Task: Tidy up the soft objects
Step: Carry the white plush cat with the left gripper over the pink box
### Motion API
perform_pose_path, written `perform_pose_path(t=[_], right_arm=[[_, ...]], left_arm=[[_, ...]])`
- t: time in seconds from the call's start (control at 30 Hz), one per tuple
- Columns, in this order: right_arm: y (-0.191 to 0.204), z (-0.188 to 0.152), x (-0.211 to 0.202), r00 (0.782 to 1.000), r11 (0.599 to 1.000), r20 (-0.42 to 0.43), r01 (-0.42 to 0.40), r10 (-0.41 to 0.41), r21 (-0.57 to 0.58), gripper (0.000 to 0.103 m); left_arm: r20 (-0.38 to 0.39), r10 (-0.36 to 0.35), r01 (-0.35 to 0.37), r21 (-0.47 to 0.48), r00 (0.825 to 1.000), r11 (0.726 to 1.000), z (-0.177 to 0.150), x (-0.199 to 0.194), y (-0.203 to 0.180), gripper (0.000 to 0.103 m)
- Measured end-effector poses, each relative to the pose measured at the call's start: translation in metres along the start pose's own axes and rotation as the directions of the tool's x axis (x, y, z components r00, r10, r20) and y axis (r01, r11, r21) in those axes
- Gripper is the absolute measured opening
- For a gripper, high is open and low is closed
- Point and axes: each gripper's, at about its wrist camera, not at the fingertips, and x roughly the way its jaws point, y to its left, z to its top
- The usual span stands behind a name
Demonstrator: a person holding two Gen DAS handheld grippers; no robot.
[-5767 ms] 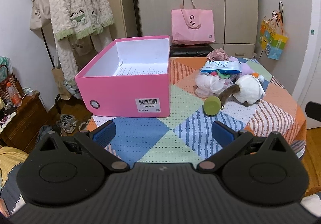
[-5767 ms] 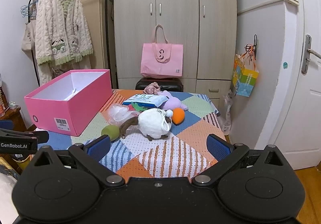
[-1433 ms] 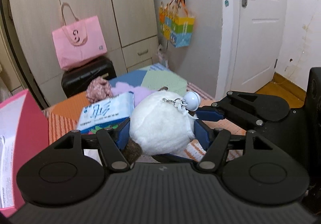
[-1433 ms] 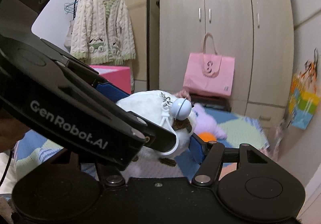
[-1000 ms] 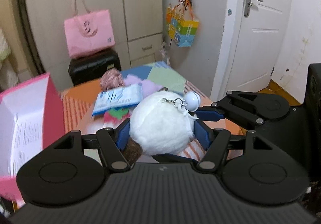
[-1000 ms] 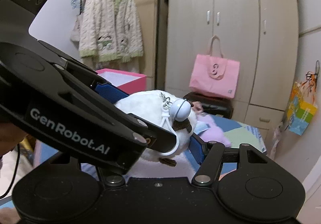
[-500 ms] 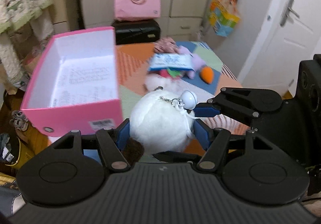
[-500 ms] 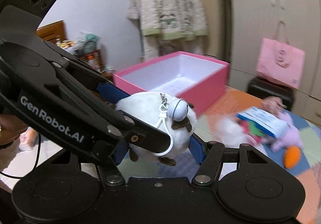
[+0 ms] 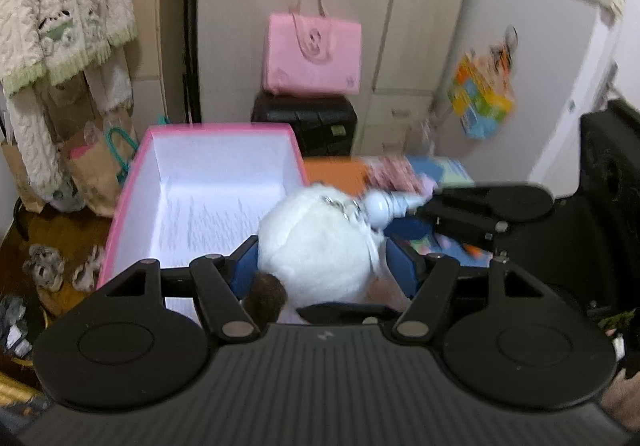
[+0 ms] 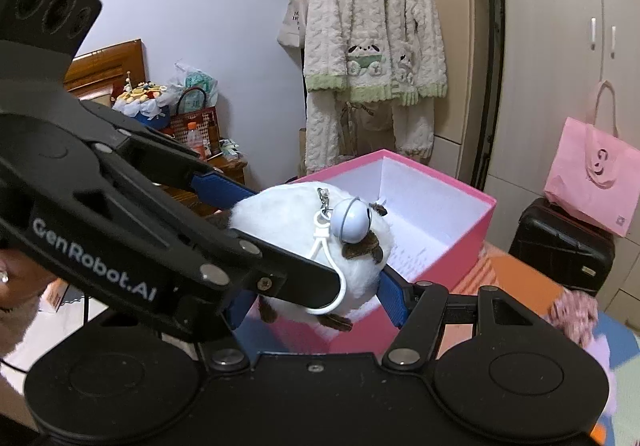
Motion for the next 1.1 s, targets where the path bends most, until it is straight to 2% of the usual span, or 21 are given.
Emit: perform_pose_path(t=[0.1,0.2,0.33,0.4,0.57,0.7,0.83,0.97,1.1], right_arm=[[-0.020,0.021,0.030,1.000,0.999,-0.018,-0.023,0.024,0.045,0.069],[-0.036,0.031,0.056,0.998,0.998,-0.051,-0.039,0.042,0.057,0.069],[-0.046,0.037,0.091,0.994,0.999,-0.108,-0.039,0.036,-0.019,0.069],[-0.050,0.039,0.107,0.990,0.997,-0.139,-0.040,0.031,-0.066,0.069],[-0.051,0.031,0.131,0.984,0.974,-0.171,0.011,-0.051,-0.227,0.069],[-0.054,0.033,0.153,0.967,0.964,-0.241,0.016,-0.082,-0.265,0.069],[-0.057,0.036,0.171,0.941,0.962,-0.329,-0.010,-0.084,-0.273,0.069],[-0.048,0.030,0.171,0.924,0.927,-0.358,-0.013,-0.132,-0.374,0.069],[-0.049,0.033,0.167,0.910,0.933,-0.387,0.001,-0.151,-0.361,0.069]], left_arm=[[0.019,-0.007,0.008,-0.052,1.000,0.999,0.015,0.025,0.028,0.065],[-0.002,-0.020,0.019,-0.104,1.000,0.994,0.022,0.049,0.052,0.065],[-0.071,-0.025,0.014,-0.140,0.997,0.990,0.025,0.081,0.075,0.063],[-0.113,-0.026,0.011,-0.128,0.993,0.992,0.026,0.095,0.080,0.060],[-0.184,-0.029,0.000,-0.155,0.982,0.988,0.026,0.126,0.091,0.059],[-0.250,-0.025,-0.031,-0.215,0.968,0.976,0.027,0.149,0.103,0.057],[-0.301,-0.071,-0.021,-0.294,0.951,0.956,0.022,0.167,0.117,0.057],[-0.311,-0.107,-0.003,-0.333,0.944,0.943,0.015,0.172,0.119,0.057],[-0.316,-0.145,0.013,-0.386,0.938,0.922,0.015,0.179,0.121,0.057]])
